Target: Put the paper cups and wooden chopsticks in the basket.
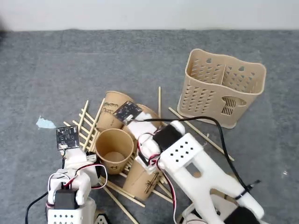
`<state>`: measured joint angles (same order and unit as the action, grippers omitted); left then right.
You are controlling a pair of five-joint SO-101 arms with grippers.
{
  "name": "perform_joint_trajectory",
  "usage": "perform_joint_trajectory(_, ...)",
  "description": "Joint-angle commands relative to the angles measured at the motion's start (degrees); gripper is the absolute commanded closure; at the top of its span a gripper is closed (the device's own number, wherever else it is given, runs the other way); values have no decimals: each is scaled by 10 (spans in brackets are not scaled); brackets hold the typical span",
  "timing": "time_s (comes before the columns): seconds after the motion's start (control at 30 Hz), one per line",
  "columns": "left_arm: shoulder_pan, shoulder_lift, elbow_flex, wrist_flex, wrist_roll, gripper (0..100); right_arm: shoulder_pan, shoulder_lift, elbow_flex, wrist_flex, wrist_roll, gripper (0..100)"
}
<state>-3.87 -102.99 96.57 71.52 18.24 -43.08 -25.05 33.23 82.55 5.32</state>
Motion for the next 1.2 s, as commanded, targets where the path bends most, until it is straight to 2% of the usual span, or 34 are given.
perform_joint_trajectory(0.0, -2, -8, -19, 4, -4, 985, -13, 12, -11, 0, 1, 969)
perform_joint_trajectory(0.13, -1, -8, -19, 4, -4, 985, -13, 12, -12, 19, 2, 989)
perform_joint_trajectory(0.33, -1, -8, -19, 4, -4, 985, -13, -38, -37, 79, 61, 990)
perform_joint_trajectory(0.6, -1, -8, -18, 4, -4, 985, 3, -148, -158, 195, 74, 991)
perform_joint_trajectory(0.7, -1, -8, -18, 4, -4, 985, 48, -166, -190, 200, 87, 991)
perform_joint_trajectory(0.93, -1, -8, -18, 4, -4, 985, 192, -166, -274, 199, 195, 991)
perform_joint_trajectory(1.17, -1, -8, -18, 4, -4, 985, 298, -165, -412, 176, 288, 991)
